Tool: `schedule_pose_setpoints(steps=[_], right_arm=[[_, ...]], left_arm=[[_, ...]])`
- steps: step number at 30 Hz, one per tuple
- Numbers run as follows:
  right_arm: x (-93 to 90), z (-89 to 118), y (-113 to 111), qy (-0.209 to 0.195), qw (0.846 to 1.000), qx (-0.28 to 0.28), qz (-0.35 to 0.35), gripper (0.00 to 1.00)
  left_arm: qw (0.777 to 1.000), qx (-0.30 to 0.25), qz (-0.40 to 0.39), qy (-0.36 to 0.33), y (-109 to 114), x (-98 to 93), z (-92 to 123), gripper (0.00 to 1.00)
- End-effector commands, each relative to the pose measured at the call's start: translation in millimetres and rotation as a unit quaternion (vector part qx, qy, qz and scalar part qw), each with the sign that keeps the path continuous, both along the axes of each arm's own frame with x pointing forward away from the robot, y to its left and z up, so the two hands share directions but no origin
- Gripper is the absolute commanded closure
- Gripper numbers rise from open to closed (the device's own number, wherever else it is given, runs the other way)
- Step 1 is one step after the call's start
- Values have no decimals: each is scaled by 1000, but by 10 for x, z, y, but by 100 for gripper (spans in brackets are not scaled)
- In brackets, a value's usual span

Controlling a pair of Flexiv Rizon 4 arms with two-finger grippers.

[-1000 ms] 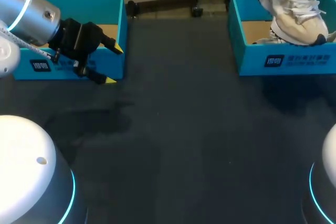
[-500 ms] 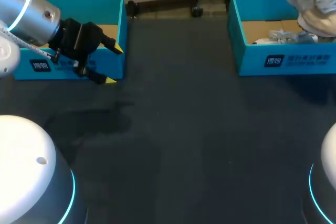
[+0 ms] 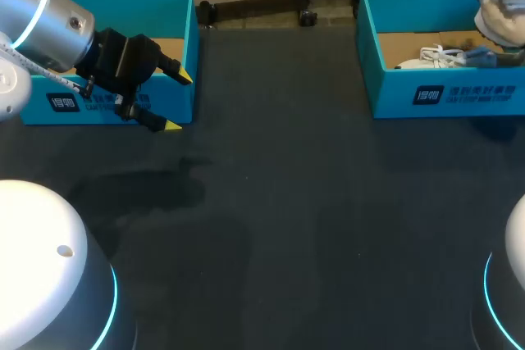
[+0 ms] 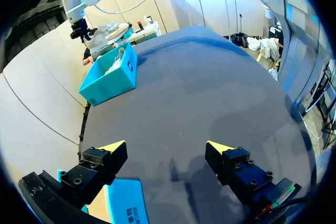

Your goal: Take the shoe out of the shoebox, open the shoe tongue, remove and reinsert the insole, then place the shoe into the shoebox

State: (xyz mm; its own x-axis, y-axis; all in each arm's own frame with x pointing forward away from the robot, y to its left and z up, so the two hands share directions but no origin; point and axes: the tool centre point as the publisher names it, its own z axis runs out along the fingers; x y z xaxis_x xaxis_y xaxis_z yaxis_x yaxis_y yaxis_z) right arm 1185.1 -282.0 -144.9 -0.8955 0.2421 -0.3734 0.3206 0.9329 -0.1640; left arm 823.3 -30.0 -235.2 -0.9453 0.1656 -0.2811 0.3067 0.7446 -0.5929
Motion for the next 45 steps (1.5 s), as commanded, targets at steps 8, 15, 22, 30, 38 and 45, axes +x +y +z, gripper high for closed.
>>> schedule_pose_setpoints(steps=[8, 15, 22, 30, 38, 45], right_arm=[[34, -53, -180, -19, 970, 36, -240, 100], [-84, -29, -292, -76, 920, 59, -381, 100], [-144, -90, -361, -99, 857, 100, -496, 100], [-177, -121, -396, -104, 824, 110, -546, 100], [-177, -121, -396, -104, 824, 110, -546, 100], [-177, -121, -396, -104, 824, 110, -546, 100]], left_arm=[[1000, 2, 0, 0, 1, -6, 2, 0], [1000, 2, 0, 0, 1, -6, 2, 0], [1000, 2, 0, 0, 1, -6, 2, 0], [1000, 2, 0, 0, 1, -6, 2, 0], [1000, 2, 0, 0, 1, -6, 2, 0], [1000, 2, 0, 0, 1, -6, 2, 0]])
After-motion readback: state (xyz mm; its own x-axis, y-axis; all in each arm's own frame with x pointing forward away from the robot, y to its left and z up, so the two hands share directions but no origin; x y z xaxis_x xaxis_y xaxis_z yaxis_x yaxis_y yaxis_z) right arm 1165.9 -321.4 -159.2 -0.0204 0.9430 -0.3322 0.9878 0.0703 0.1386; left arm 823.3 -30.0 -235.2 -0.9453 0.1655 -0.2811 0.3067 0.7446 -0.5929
